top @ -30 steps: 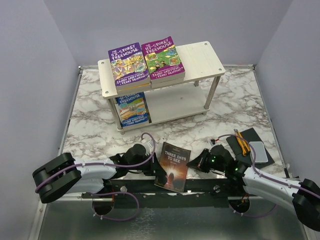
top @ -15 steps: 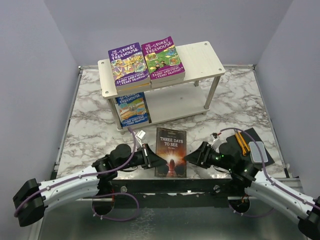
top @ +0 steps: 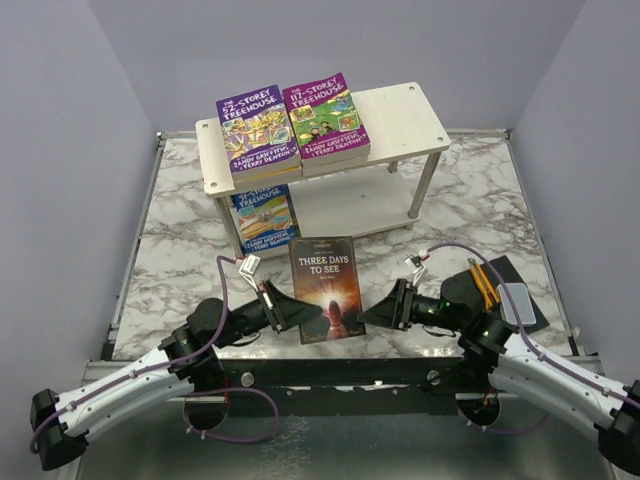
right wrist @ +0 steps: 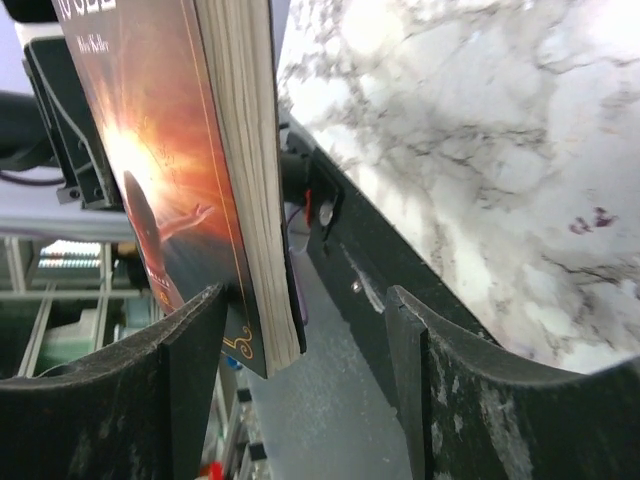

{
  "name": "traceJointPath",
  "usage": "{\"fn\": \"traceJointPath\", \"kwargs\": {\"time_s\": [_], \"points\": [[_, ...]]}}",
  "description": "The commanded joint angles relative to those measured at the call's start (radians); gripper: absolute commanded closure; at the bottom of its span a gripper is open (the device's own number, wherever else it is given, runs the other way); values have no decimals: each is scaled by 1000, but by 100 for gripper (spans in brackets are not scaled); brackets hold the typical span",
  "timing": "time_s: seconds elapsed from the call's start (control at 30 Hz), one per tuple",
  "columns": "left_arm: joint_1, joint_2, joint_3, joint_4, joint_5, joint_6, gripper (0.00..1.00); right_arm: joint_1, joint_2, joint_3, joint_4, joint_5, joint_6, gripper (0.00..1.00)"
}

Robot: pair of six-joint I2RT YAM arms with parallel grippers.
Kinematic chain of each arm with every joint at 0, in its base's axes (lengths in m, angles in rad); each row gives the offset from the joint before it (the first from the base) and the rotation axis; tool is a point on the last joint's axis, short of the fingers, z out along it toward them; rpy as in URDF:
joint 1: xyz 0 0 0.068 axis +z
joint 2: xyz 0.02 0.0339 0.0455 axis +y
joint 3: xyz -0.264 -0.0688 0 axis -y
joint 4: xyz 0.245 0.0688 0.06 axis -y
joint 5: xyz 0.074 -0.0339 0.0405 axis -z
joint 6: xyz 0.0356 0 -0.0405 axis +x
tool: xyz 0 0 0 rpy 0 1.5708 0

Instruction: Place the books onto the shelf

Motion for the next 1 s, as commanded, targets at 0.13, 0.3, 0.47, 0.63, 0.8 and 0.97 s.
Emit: {"fn": "traceJointPath", "kwargs": {"time_s": [0.13,0.3,0.47,0.63,0.8,0.97], "points": [[2,-94,-48,103,-69,-53,100,14,234,-18,534,-264,87,34],[2,-114,-69,99,-80,-53,100,31,265,-10,616,-262,105,45],[2,-131,-81,72,-98,-36,100,36,226,-9,604,-209,111,59],[2,-138,-88,42,-113,-23,100,36,205,-8,598,-152,122,70],[3,-140,-95,11,-138,-14,100,36,222,3,603,-118,134,90],[1,-146,-92,-37,-151,-4,98,36,241,13,580,-105,137,99]]}}
